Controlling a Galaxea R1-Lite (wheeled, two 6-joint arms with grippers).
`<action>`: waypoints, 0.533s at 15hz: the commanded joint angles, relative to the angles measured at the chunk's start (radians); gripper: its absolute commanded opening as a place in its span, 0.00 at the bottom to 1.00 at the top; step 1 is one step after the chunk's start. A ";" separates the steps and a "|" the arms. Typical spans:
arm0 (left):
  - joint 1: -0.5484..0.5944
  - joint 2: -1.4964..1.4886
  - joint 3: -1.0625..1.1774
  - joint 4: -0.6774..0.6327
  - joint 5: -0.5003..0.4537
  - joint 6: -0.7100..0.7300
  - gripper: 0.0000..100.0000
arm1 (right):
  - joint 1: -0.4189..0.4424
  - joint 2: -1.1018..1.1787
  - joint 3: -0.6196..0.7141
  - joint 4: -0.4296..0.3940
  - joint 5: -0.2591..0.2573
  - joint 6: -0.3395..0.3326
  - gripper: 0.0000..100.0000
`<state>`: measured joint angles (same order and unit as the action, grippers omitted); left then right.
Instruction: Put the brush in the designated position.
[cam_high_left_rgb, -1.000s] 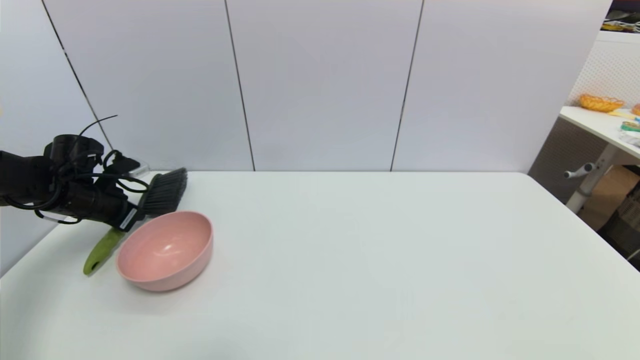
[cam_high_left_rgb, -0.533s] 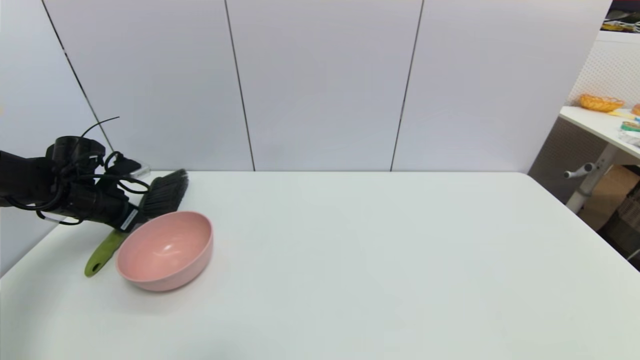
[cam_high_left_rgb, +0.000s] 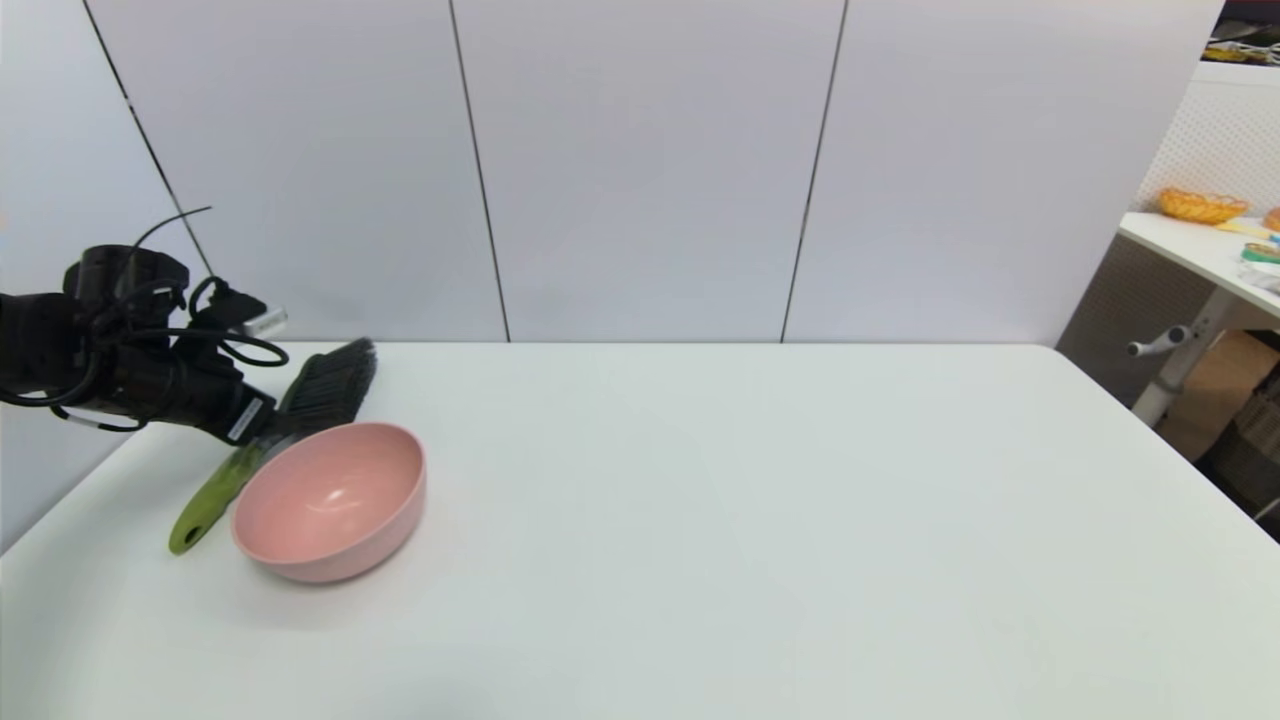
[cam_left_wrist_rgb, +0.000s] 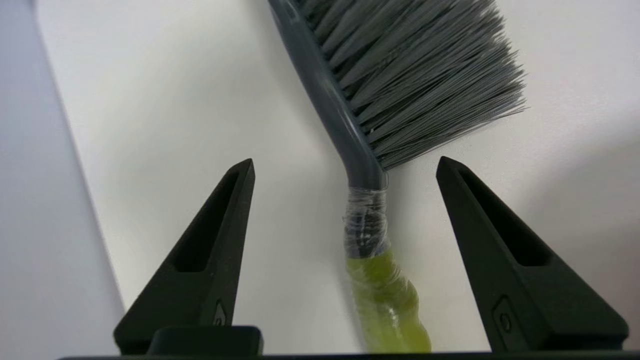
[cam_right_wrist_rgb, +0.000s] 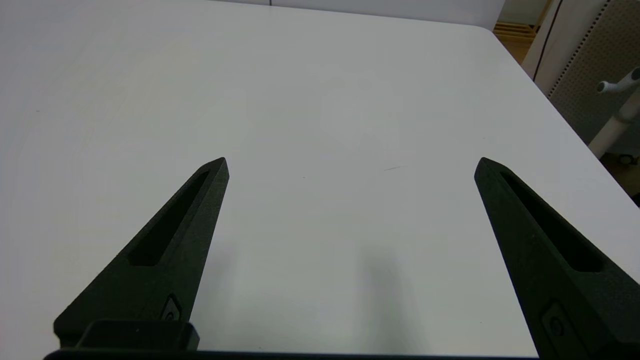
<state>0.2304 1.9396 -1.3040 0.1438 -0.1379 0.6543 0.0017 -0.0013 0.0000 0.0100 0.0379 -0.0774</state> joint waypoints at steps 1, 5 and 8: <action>0.017 -0.289 -0.004 0.086 0.003 -0.096 1.00 | 0.000 0.001 0.002 -0.001 0.000 -0.001 1.00; 0.017 -0.564 0.020 0.175 0.000 -0.166 1.00 | 0.001 0.001 0.002 0.001 0.000 -0.001 1.00; 0.007 -0.806 0.098 0.214 -0.003 -0.229 1.00 | 0.000 0.001 0.002 0.001 0.000 -0.001 1.00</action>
<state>0.2453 1.4200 -1.2826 0.3164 -0.1381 0.4785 0.0017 -0.0013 0.0000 0.0100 0.0383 -0.0774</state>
